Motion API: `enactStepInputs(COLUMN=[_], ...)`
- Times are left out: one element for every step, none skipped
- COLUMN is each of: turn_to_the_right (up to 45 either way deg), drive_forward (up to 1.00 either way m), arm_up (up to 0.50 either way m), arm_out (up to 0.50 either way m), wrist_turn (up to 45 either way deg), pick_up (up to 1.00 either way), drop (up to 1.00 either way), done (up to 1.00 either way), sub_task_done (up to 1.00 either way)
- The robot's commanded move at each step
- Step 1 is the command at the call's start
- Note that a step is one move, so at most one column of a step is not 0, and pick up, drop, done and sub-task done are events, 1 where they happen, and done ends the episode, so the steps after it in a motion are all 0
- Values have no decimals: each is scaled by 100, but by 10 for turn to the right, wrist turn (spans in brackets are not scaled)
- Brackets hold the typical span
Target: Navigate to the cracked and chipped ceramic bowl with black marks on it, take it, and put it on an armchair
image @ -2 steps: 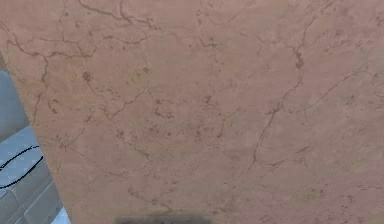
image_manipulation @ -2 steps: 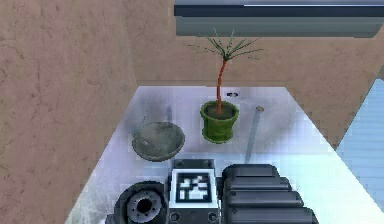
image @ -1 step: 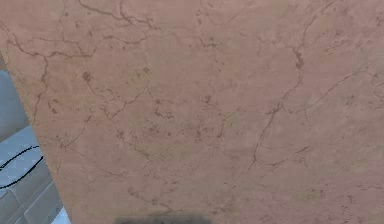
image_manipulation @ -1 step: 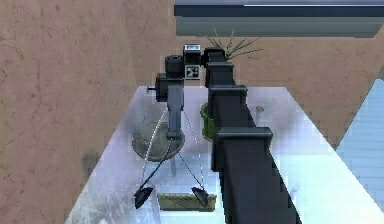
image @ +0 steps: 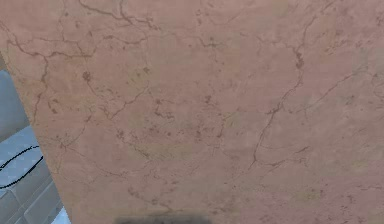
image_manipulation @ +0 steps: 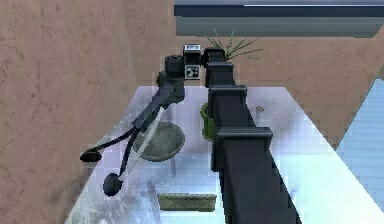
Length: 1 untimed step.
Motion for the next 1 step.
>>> enactStepInputs(turn_to_the_right=[0], drive_forward=[0], arm_up=[0], arm_out=[0], wrist_turn=[450], pick_up=[0], drop=[0], done=[0], sub_task_done=[0])
